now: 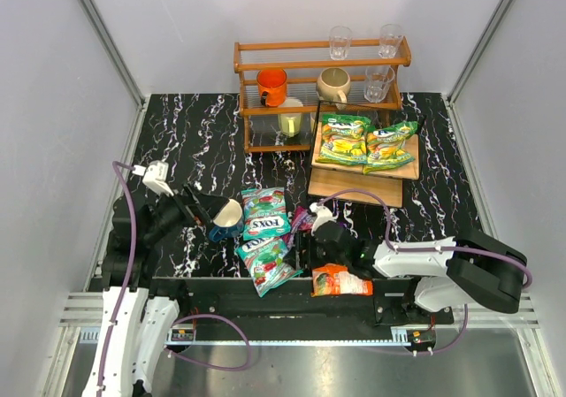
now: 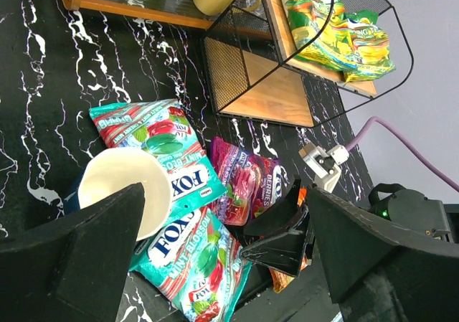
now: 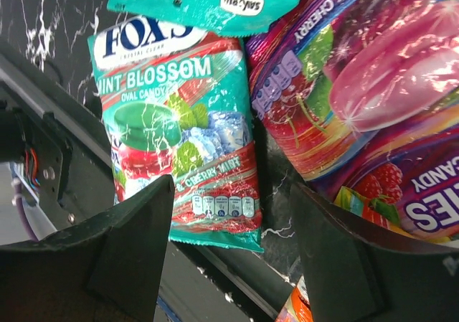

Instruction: Place and organize the candy bags onto the shelf

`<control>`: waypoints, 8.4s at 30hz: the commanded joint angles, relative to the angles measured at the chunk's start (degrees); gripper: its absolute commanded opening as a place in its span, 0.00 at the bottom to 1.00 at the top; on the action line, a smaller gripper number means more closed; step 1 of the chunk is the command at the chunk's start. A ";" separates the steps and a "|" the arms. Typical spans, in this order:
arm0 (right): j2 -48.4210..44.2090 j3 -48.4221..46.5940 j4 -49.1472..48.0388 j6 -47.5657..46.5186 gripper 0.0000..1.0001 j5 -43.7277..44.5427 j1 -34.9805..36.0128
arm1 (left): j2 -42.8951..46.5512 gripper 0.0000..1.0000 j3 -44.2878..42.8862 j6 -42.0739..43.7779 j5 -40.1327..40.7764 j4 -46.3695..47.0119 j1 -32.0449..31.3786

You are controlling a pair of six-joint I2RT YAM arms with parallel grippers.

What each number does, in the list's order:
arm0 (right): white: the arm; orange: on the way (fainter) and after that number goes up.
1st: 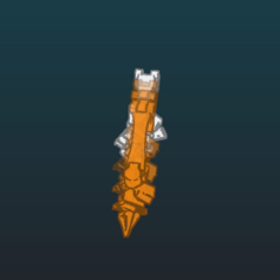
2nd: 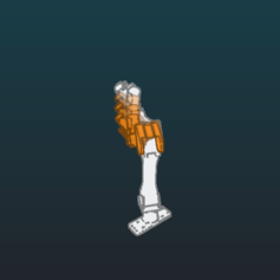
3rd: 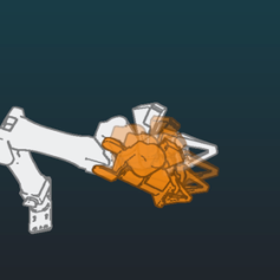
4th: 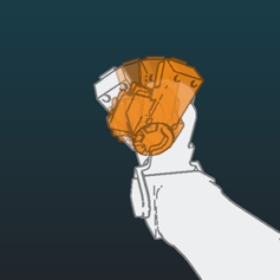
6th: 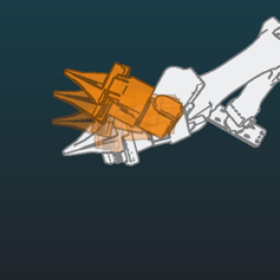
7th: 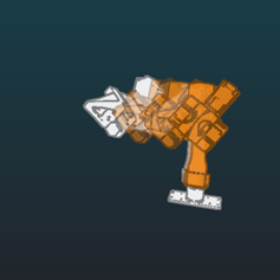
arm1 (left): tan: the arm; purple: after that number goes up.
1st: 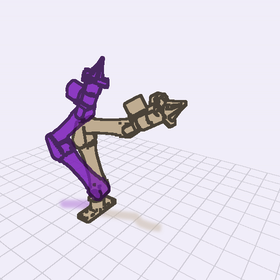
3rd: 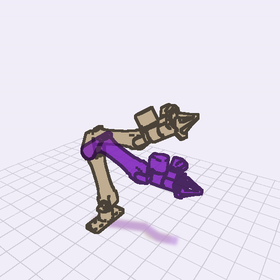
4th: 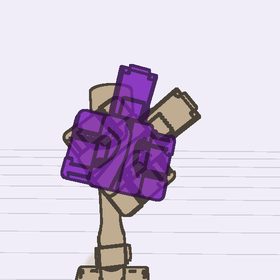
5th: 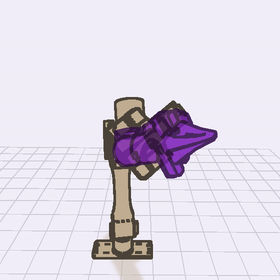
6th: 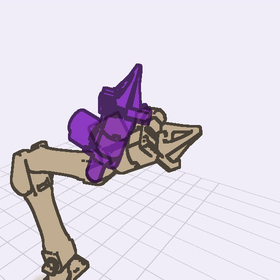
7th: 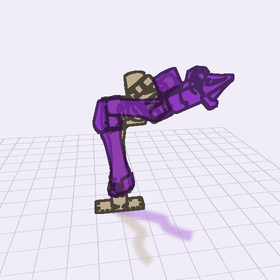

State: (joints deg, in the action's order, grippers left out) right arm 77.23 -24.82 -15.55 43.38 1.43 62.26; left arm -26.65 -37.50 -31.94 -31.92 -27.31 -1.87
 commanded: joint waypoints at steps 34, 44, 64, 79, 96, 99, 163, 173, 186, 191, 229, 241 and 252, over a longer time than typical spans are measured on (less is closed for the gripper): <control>35.72 9.79 -48.54 21.21 0.58 38.27 25.54 | 10.66 0.99 -0.30 -1.98 3.53 -3.01 -0.15; 29.46 -9.01 5.94 36.07 0.60 50.51 31.43 | 10.13 0.99 -0.30 -1.63 3.71 -2.92 -0.15; 27.48 -18.94 40.52 51.51 0.00 59.28 34.06 | 11.01 0.99 2.16 -1.10 3.36 -1.78 -0.15; 11.72 -18.43 95.18 83.00 0.00 69.49 38.02 | 11.45 0.99 4.10 -1.54 2.65 -0.20 -0.15; -4.53 -13.86 109.07 96.37 0.00 78.99 33.91 | 11.36 0.99 5.77 -2.60 1.77 2.00 -0.15; -8.13 -12.37 109.15 95.67 0.00 80.74 31.36 | 11.27 0.99 6.03 -2.51 1.60 2.35 -0.15; 14.17 -28.97 109.59 82.57 0.00 83.82 20.27 | 7.76 0.98 -2.14 -4.71 0.71 13.77 -3.23; 17.77 -30.81 109.77 79.41 0.00 83.73 20.88 | -3.04 0.99 -5.39 3.72 17.67 11.58 -15.96; 18.96 -29.34 89.41 56.98 0.00 76.10 27.03 | -5.43 0.99 -3.20 3.82 20.59 14.83 -21.07; -2.49 -9.50 30.66 2.51 0.00 58.67 23.45 | -5.08 0.99 -2.85 3.64 19.88 14.83 -21.16; -10.61 -6.91 31.35 4.77 0.00 59.38 -0.91 | -3.14 0.99 1.64 3.56 19.53 16.24 -21.16; -0.70 -11.65 31.29 7.08 0.00 66.77 -3.72 | -4.37 0.99 2.60 3.55 19.09 17.82 -21.16; 3.45 -8.85 16.89 -0.74 0.00 62.91 -10.49 | -4.90 0.99 2.78 4.43 19.62 17.73 -21.16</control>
State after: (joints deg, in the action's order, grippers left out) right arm 80.01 -34.41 9.74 46.24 62.85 54.22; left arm -31.24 -34.96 -28.51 -12.80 -13.13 -22.90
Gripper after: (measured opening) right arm 0.003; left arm 0.987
